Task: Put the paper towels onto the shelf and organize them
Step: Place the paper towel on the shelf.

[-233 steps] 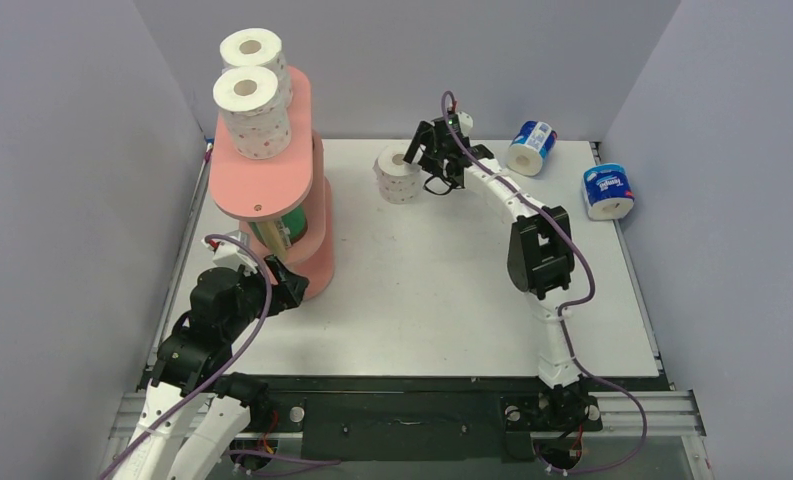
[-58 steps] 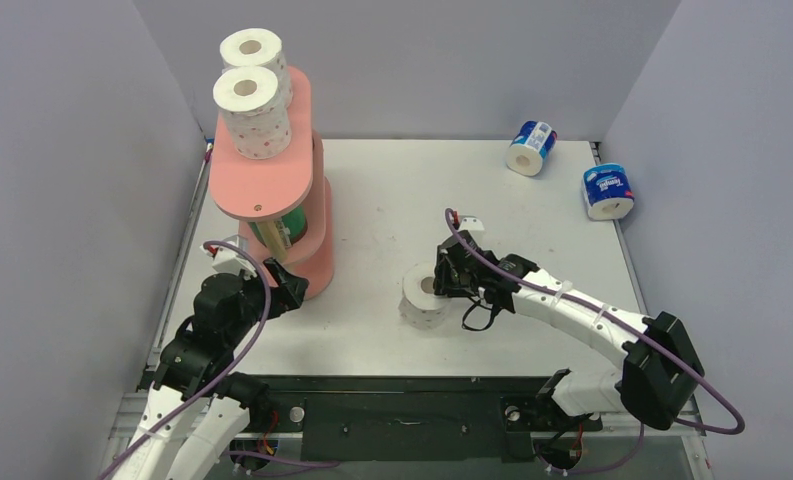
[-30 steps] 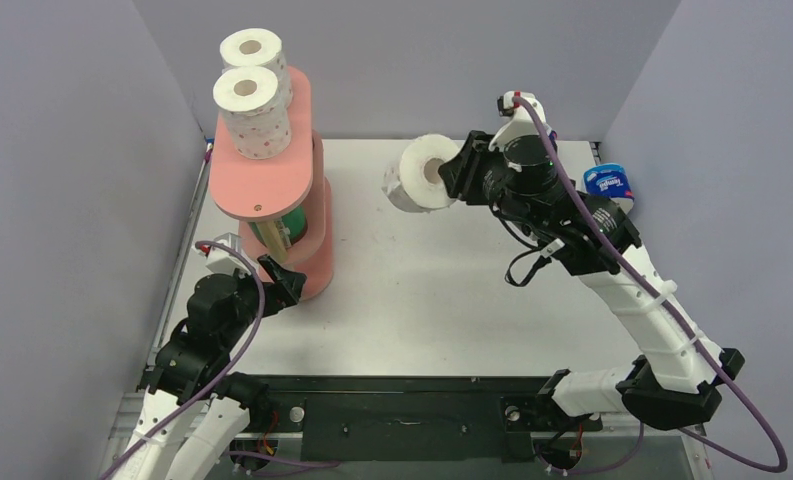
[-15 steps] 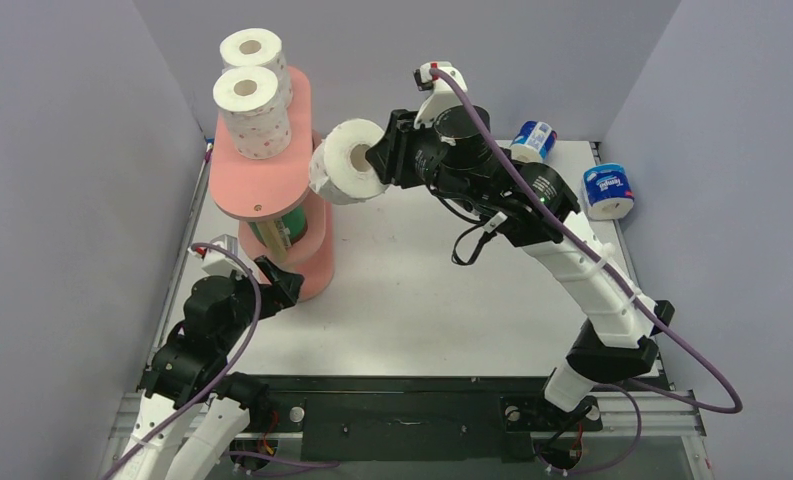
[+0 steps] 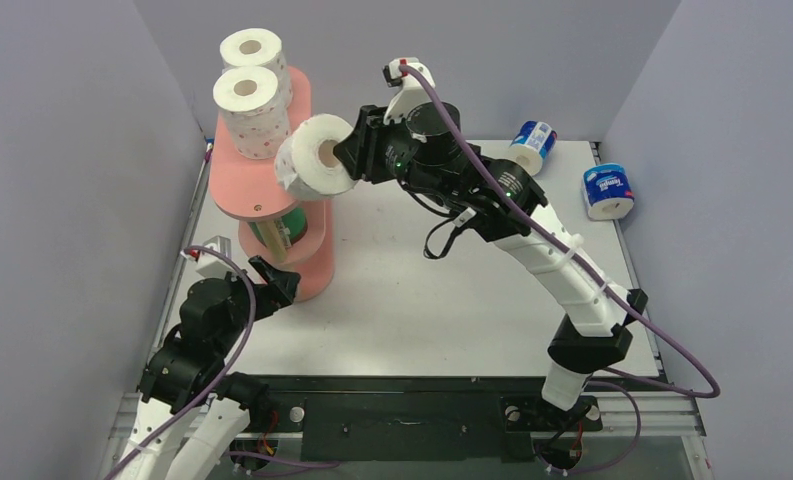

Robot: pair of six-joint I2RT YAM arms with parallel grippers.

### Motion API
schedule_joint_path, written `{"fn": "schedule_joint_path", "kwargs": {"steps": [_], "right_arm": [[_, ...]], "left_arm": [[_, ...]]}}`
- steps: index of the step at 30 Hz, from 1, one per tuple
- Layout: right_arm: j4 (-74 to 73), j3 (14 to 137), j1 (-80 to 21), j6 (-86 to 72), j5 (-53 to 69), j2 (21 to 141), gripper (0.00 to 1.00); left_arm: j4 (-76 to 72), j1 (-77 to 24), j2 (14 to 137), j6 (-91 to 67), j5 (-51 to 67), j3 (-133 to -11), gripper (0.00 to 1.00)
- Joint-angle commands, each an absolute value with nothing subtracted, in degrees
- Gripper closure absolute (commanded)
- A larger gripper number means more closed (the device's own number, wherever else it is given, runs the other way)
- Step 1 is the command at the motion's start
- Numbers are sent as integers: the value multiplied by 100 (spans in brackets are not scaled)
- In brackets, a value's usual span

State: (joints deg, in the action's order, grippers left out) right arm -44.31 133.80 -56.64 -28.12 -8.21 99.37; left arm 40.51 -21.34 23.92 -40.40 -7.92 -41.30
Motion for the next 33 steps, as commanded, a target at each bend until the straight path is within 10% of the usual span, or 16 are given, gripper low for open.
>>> {"fn": "schedule_joint_path", "kwargs": {"steps": [1, 33], "right_arm": [[-3500, 13642, -5765, -3000, -652, 10109, 72], [-2924, 13674, -5915, -3165, -736, 10676, 69]], "left_arm": [[3795, -2171, 2277, -4232, -986, -4495, 25], [2067, -2171, 2183, -3906, -1522, -5331, 9]]}}
